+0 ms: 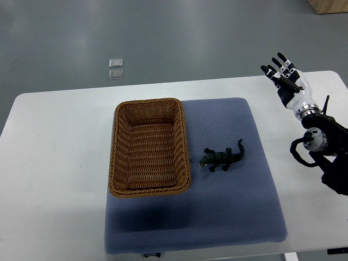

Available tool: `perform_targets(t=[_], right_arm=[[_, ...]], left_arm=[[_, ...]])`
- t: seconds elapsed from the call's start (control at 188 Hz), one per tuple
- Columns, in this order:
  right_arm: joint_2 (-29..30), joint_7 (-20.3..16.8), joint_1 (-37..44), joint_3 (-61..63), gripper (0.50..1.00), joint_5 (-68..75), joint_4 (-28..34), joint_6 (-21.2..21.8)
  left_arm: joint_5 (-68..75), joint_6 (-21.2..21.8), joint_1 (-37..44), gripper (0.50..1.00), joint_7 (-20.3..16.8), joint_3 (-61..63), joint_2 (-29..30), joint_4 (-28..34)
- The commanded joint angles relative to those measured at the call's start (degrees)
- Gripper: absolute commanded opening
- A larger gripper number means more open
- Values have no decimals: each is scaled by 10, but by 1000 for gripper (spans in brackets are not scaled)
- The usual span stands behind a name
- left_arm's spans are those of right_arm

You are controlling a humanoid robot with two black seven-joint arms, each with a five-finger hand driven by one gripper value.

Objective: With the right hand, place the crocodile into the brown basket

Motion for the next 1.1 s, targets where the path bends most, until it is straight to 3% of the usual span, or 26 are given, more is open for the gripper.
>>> perform_targets(t=[0.0, 1.093], right_arm=[[0, 0, 0, 0, 924, 0, 0, 0], [-5, 0, 1, -1, 924, 0, 0, 0]], left_arm=[[1, 0, 0, 1000, 0, 0, 0, 1], [0, 1, -2, 1000, 1, 0, 0, 5]])
